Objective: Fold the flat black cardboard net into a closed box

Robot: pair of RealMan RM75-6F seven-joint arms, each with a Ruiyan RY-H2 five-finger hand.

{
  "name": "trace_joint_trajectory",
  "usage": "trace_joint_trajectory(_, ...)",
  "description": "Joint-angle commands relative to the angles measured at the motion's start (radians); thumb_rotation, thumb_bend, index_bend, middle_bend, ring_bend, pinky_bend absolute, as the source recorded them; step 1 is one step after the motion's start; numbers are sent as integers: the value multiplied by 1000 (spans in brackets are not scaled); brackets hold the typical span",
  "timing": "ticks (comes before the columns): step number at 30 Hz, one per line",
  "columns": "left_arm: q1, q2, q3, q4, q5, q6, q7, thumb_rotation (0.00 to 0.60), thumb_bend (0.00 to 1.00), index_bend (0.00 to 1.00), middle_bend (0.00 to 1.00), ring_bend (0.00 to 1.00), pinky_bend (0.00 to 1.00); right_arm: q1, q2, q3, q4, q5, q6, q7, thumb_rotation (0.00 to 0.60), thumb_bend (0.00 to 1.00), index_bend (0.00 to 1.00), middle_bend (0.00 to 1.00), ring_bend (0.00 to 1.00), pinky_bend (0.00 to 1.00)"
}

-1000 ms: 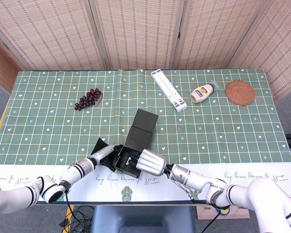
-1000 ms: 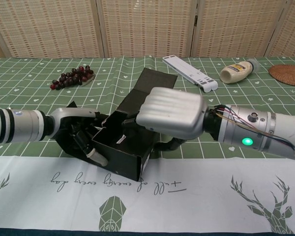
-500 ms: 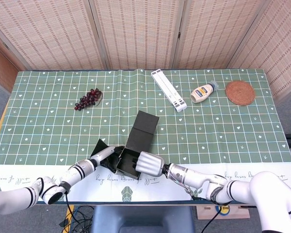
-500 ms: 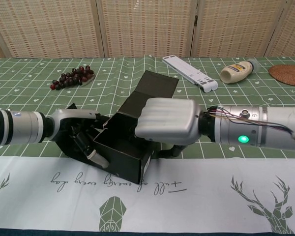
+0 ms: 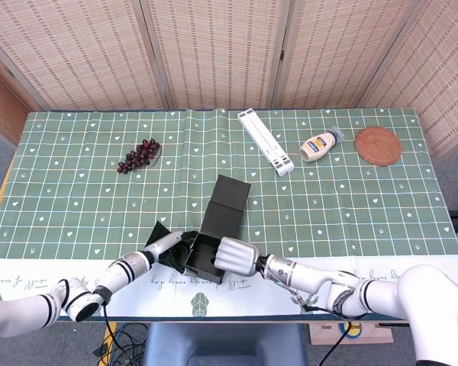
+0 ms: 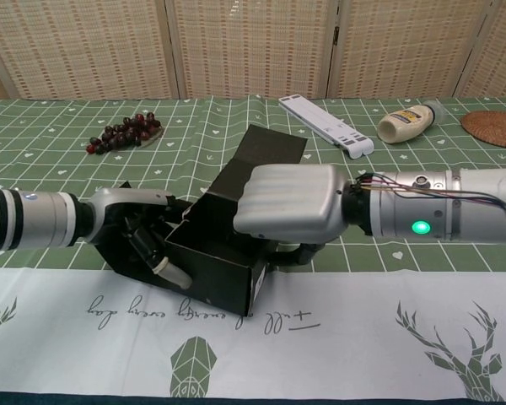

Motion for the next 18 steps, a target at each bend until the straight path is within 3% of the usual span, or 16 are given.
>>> trace_joint_trajectory(1,1,-2,-2,3,-3,2,8,600,96,240,228,517,840,-3,6,-4,3,0,-1,-9,600,586,774,720,767,953)
trace_joint_trajectory(2,1,-4,-3,4,-6,2,12,600,96,236,228,517,840,-5,11,-4,3,4,-6,-21,600,564,714,652,764,953)
trace_joint_trajectory(4,3,-10,-9,9,-16,7,27,600,96,227,228,516,841,-16,22,2,-8,23,-13,-61,600,498,409,389,745,953)
trace_joint_trajectory(5,5,-13,-14,10,-23,11,36,600,96,220,228,514,841,-24,28,7,-20,36,-14,-78,600,474,293,303,734,953)
trace_joint_trajectory(8,10,-20,-23,10,-40,21,65,600,96,182,228,505,842,-41,43,18,-45,63,-9,-108,600,434,74,137,709,953)
trace_joint_trajectory(10,14,-21,-28,6,-50,30,95,600,96,146,220,490,842,-55,55,26,-65,83,-1,-127,600,421,9,90,697,953)
trace_joint_trajectory(15,32,-11,-37,-18,-77,58,172,600,96,18,45,424,835,-91,88,37,-111,113,33,-153,600,412,0,53,687,953)
trace_joint_trajectory(18,48,1,-40,-38,-87,90,225,600,96,0,2,386,824,-121,116,41,-154,136,63,-148,600,412,0,42,680,953)
